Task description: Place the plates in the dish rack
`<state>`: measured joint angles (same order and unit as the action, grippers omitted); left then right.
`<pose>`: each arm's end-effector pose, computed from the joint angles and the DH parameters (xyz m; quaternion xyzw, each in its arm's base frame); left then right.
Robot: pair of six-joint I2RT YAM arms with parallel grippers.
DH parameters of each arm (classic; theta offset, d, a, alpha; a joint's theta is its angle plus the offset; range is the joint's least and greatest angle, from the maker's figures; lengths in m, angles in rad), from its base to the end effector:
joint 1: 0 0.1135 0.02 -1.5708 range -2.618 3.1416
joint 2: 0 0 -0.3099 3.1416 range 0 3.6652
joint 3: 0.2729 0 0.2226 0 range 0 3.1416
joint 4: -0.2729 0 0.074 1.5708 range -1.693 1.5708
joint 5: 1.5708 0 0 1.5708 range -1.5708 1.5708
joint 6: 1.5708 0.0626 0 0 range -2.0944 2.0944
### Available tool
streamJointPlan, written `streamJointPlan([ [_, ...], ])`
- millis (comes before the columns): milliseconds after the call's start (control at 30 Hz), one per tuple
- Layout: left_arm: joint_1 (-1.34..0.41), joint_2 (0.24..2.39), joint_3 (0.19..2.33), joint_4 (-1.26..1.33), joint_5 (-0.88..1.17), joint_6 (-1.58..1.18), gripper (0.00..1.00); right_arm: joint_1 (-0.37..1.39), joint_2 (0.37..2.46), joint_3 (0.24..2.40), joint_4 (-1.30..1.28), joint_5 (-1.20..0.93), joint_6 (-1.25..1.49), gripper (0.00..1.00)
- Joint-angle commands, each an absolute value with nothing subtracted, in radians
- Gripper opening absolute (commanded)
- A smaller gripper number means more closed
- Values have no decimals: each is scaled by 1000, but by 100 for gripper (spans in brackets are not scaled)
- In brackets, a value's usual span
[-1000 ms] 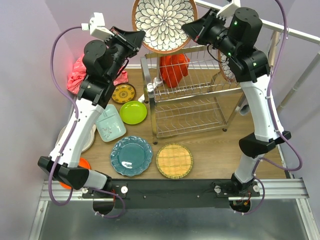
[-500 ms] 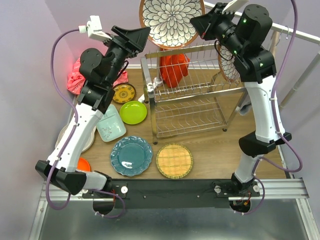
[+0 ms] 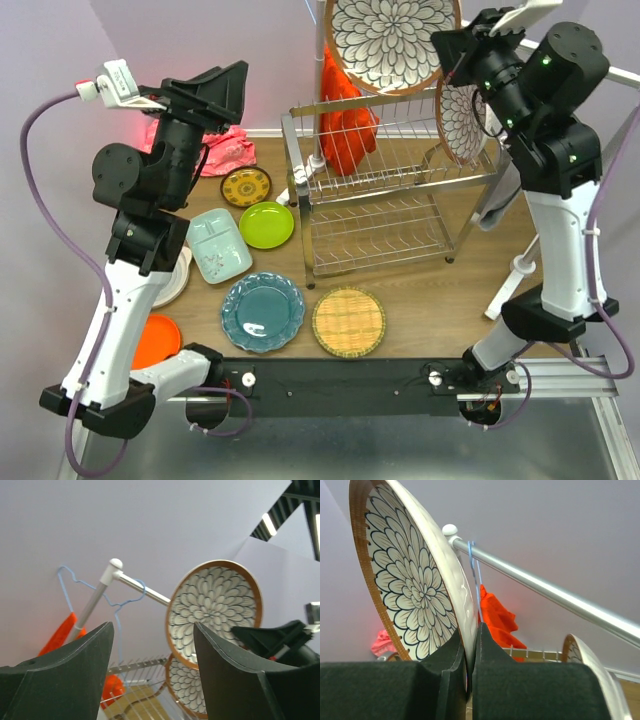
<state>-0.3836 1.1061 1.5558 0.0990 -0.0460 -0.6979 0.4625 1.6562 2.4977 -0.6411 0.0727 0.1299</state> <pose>0.1537 -0.0589 0.6090 -0.0963 0.4798 -0.4392 0.7534 0.2510 0.1201 0.6492 -0.0769 0.6283 0.2039 0.7468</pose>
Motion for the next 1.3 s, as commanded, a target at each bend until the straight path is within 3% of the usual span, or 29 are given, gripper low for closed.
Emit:
streamJointPlan([
  [0,-354,1037,1491,17,-135,-615,75,459,1553,2436,-488,169,66,1],
  [600,-200,859,1292,-104,-127,-621,79,459,1437,2200,-465,313,-54,0],
  [933,-141,827,1239,-150,-117,-604,81,477,1493,2256,-465,387,-93,0],
  [1267,-123,824,1227,-164,-118,-597,81,606,1531,2266,-460,618,-230,1],
])
